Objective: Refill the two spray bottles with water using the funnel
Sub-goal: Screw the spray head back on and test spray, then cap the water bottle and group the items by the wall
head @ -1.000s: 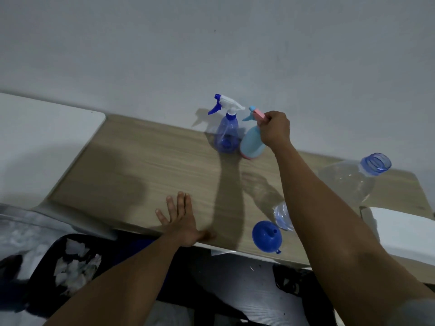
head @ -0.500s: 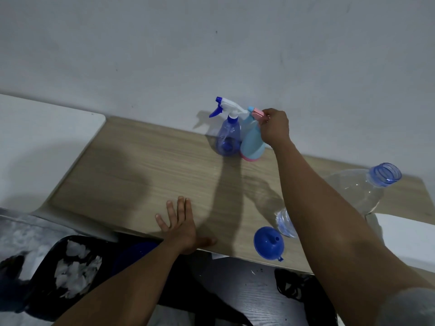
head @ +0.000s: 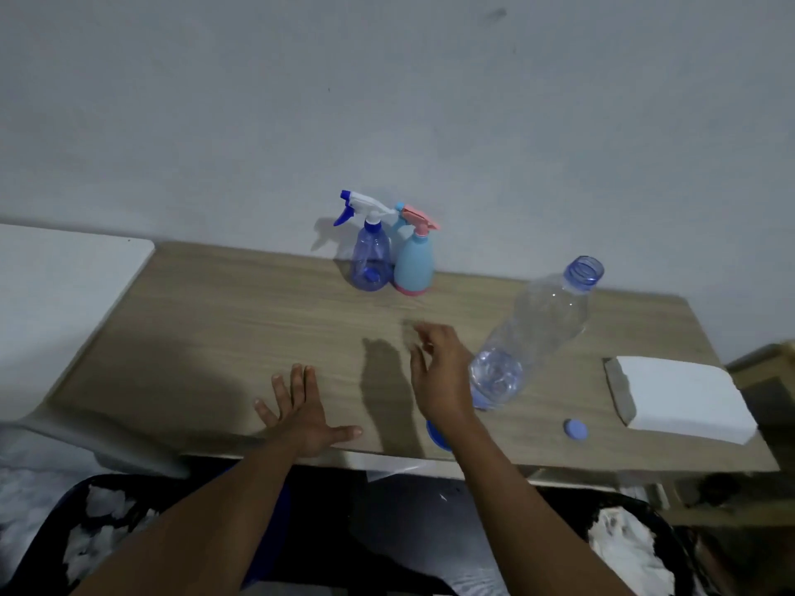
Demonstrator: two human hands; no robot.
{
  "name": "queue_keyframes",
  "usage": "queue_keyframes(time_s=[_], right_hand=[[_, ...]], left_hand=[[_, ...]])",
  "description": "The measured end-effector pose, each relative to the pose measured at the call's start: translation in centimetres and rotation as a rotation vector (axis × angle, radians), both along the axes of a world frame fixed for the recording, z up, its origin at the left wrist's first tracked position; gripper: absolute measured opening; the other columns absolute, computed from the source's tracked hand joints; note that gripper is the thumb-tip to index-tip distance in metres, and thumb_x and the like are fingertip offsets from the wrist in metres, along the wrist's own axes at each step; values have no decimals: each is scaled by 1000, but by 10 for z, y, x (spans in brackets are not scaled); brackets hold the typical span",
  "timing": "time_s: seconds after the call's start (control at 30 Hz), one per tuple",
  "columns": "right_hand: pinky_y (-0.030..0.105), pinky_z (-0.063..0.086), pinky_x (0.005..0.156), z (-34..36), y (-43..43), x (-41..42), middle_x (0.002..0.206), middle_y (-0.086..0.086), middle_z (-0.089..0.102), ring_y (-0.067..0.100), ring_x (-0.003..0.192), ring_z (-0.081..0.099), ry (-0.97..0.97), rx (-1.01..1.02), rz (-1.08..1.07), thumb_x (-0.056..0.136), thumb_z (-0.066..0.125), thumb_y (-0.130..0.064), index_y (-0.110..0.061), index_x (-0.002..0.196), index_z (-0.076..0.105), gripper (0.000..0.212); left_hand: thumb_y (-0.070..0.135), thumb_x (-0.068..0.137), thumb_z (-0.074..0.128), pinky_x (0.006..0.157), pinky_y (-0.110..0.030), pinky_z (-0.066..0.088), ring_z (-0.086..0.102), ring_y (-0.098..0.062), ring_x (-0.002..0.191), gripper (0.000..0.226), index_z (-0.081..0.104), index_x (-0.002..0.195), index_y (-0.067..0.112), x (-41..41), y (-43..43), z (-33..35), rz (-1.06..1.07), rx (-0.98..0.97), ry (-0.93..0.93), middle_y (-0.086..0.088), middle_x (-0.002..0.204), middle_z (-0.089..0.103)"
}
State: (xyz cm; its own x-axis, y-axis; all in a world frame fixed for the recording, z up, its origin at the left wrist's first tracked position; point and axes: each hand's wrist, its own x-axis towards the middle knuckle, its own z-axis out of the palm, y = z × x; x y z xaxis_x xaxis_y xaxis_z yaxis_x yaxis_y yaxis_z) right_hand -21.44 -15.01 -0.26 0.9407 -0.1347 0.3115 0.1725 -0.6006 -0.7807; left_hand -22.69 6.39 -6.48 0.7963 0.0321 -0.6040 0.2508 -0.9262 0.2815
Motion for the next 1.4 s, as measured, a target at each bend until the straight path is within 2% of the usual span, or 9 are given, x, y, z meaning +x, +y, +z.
queue_keyframes(time_s=[0.17,0.27,0.47,0.57,0.63,0.87,1.1,1.2,1.4], right_hand=[[19,47,80,-18,-58,-85,99,-7,60,3,88,58,60,-51,16,94,59,-3,-17,102,66,18],[22,48,79,-34,-103,-111,96,-7,61,5,88,60,124,-54,-136,92,60,-1,-25,96,64,24],[35,38,96,-56,-201,-106,135,18,46,38,120,46,501,-151,-457,98,44,0,-4,133,58,38],[39,41,99,-65,-227,-95,136,22,48,43,121,46,626,-287,-374,95,46,-2,-11,139,54,45],[37,45,91,-71,-233,-93,124,20,57,40,111,54,648,-385,-294,94,47,-8,-13,127,63,37],[31,44,92,-24,-231,-79,127,18,53,36,111,60,457,-105,-212,99,52,-11,-5,136,55,37],[5,45,75,130,-222,-27,122,1,59,10,96,62,29,114,28,97,63,-25,-10,129,60,35],[8,47,79,176,-212,-19,123,-4,61,1,95,62,-54,57,196,98,62,-26,-16,130,61,33],[18,39,87,210,-198,-8,129,2,58,15,106,60,-22,-355,433,100,56,-14,-15,134,61,35]], left_hand=[[81,66,62,116,-61,-11,-26,-34,146,124,-5,156,30,-14,-17,-6,26,-8,-134,-2,161,-27],[67,77,64,118,-57,-5,-17,-35,148,100,10,155,34,-22,-41,-5,27,-51,-166,0,164,-13],[25,84,72,116,-28,23,31,-21,144,73,38,148,14,-24,-114,39,94,-430,-494,-7,156,35],[27,79,79,108,-19,27,39,-14,138,78,40,146,18,-26,-156,86,111,-610,-596,2,151,41],[38,73,84,111,-26,31,38,-10,137,90,36,148,25,-25,-180,111,101,-715,-605,8,152,38],[61,54,87,115,-41,36,32,-8,142,120,20,150,38,-15,-234,150,127,-803,-722,14,156,30],[43,63,89,104,-31,45,48,-8,123,102,35,148,27,-14,-257,166,184,-779,-803,6,144,48],[42,64,89,103,-38,49,50,-11,123,96,38,144,31,-13,-259,166,214,-799,-778,11,139,50],[40,67,88,104,-39,48,48,-14,128,95,35,146,30,-14,-260,170,246,-807,-742,8,145,46]])
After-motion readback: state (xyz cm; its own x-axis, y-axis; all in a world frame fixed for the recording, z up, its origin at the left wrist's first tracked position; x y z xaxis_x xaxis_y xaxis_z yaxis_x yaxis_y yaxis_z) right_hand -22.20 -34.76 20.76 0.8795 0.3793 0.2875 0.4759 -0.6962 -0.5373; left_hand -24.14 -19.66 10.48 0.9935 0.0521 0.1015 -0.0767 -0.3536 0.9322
